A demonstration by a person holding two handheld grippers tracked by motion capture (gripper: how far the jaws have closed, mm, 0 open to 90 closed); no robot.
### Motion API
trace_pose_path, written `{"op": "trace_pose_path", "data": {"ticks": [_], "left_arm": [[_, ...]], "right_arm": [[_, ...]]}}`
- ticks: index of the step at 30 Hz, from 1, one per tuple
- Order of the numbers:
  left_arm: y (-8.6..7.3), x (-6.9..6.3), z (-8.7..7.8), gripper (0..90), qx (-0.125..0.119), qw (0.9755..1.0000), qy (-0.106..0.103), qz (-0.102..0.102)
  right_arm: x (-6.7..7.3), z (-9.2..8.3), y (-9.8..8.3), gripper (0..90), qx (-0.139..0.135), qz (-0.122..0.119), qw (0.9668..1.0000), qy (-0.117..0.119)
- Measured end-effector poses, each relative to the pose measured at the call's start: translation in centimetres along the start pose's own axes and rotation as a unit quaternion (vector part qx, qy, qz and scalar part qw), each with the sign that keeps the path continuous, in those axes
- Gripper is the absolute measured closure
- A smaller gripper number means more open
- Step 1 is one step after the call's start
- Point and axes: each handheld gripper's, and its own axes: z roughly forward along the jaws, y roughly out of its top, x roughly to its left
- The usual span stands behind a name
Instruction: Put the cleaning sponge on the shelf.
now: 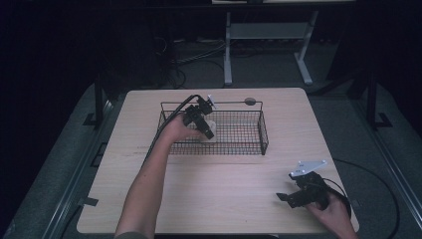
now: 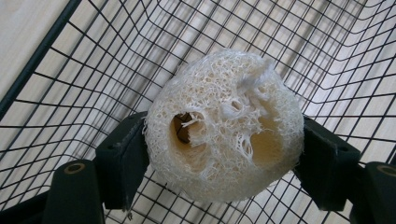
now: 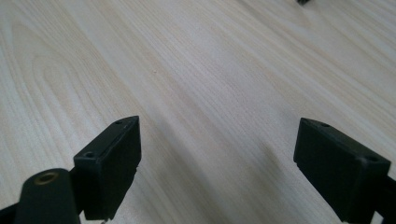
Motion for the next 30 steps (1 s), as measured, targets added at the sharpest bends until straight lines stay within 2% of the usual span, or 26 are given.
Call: {"op": "trace_pose_path", "data": {"ticks": [30], "left_arm": [[0.2, -0.4, -1.2, 20.7, -0.003, 1.0000, 0.001, 0.007]], "right_arm": [[0.0, -0.2, 0.0, 14.4, -0.002, 0.001, 1.0000, -0.001]]}}
